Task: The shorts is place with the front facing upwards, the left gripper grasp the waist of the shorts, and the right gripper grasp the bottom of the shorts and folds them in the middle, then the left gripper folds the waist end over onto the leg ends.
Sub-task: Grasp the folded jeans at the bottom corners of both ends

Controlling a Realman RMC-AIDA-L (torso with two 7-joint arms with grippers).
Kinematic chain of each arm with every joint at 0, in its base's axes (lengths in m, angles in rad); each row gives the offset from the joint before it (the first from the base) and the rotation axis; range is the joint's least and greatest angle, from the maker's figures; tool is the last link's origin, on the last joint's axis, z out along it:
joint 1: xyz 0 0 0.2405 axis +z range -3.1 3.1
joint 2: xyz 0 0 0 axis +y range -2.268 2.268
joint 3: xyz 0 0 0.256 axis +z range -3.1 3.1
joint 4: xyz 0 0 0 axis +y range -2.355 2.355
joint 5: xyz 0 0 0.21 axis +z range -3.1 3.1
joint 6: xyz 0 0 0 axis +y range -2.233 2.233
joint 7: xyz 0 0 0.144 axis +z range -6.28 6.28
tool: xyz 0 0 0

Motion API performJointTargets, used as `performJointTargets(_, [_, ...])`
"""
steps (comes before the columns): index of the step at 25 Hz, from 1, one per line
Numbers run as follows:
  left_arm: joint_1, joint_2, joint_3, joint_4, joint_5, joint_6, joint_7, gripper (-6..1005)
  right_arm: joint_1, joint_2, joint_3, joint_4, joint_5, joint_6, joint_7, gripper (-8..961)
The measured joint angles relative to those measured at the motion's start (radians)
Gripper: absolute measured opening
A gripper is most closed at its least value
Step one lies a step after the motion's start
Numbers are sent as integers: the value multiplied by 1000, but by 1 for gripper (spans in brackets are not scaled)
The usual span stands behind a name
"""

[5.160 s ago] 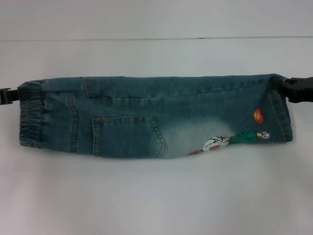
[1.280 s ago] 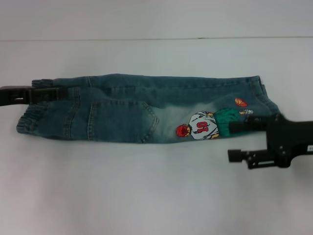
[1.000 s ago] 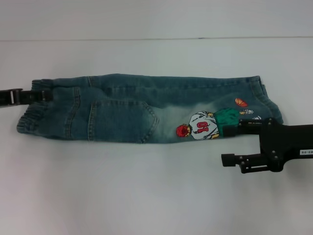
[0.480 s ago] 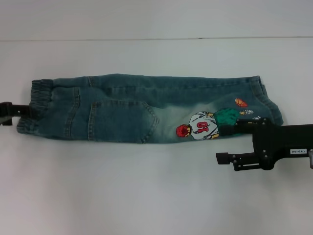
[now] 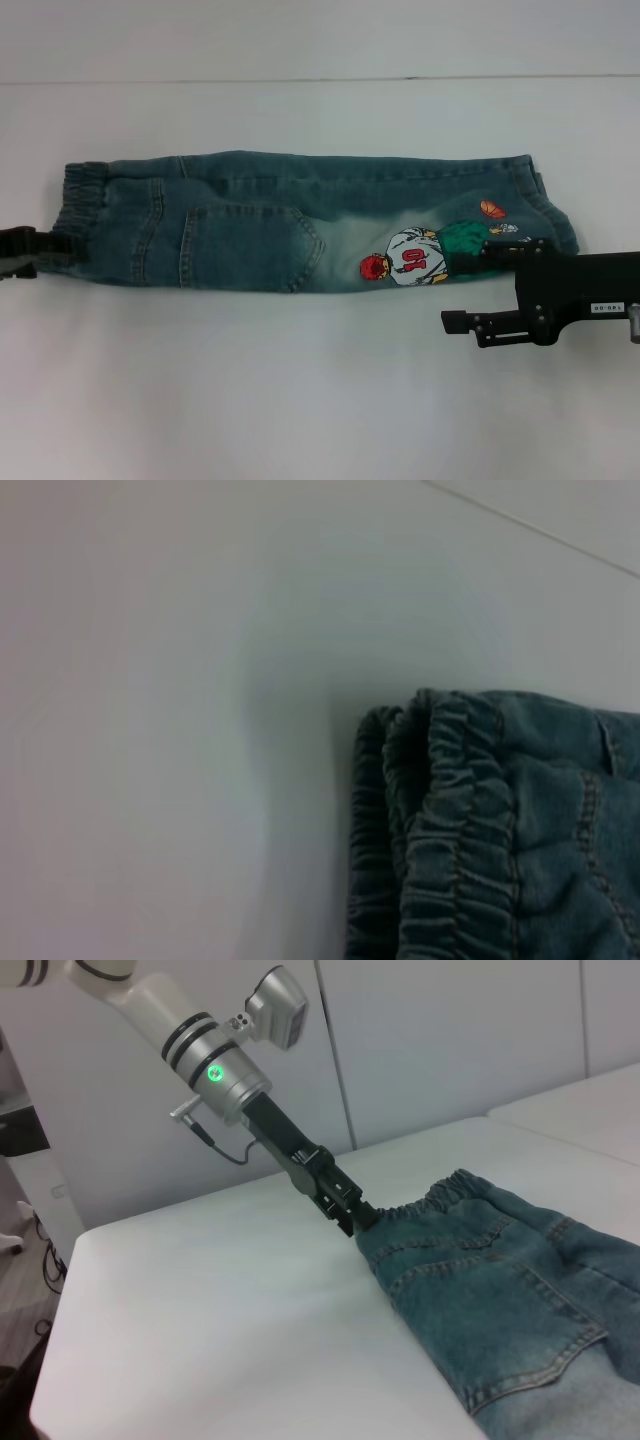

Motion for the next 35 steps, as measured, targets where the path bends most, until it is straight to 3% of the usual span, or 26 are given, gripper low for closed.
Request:
performJointTargets(12, [-19,3,0,-47,2,-38,0,799,9,9,-10,5,0,30,-5,821])
performJointTargets(17, [-22,1,42,-48,3,-42,8,794,10,14,-11,6,0,39,-5,818])
performJointTargets(20, [-24,-2,63,-48,3,-49,9,585,10,14,-7,6,0,44,-5,817])
performJointTargets(26, [-28,-3,64,-48,3,-61,13,338,17,15,-12,6,1,58,-4,813])
performJointTargets(35, [-33,0,65,-40,-6,-53,30,148,24,17,-12,6,0,76,2,808])
